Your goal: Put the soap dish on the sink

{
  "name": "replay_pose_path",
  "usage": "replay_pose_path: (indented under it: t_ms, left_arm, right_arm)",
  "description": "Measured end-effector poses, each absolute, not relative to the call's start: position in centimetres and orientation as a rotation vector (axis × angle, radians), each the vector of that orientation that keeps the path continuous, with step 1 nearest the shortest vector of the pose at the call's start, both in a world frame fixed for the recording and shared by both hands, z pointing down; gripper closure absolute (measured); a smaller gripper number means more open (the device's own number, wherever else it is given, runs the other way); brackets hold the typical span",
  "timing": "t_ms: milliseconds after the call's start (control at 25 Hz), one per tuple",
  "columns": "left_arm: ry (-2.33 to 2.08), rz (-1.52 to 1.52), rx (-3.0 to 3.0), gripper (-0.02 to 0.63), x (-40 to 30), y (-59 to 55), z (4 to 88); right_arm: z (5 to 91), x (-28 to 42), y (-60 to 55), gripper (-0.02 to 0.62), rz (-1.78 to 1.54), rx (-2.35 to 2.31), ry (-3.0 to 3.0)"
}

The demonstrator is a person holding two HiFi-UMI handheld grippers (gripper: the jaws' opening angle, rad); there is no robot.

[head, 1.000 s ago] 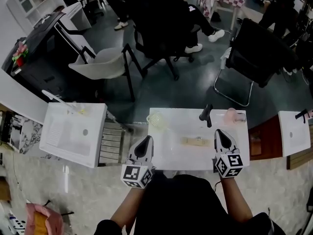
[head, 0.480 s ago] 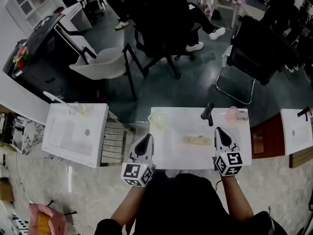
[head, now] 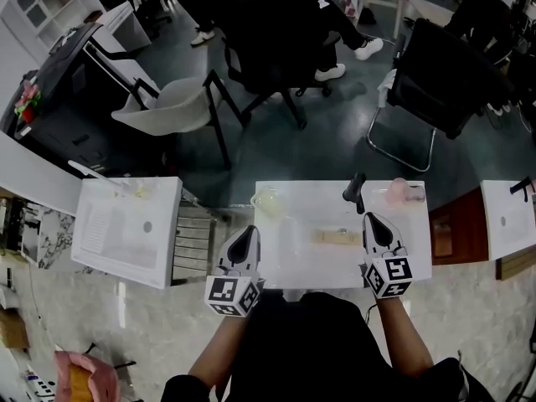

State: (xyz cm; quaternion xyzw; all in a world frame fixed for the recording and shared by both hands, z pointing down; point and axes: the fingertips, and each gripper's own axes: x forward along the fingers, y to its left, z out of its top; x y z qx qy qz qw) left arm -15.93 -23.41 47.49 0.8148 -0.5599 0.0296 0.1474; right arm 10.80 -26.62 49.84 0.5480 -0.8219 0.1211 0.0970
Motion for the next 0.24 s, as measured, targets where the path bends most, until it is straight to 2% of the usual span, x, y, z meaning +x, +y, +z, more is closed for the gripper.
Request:
replay_pose_path:
  t_ms: [240]
  left_arm:
    - [-1.617,0.086,2.339,0.586,-16.1,-25.4,47.5]
  right_arm:
    - [50.0,10.1,-28.0,0.597,0.353,1.6,-2.445]
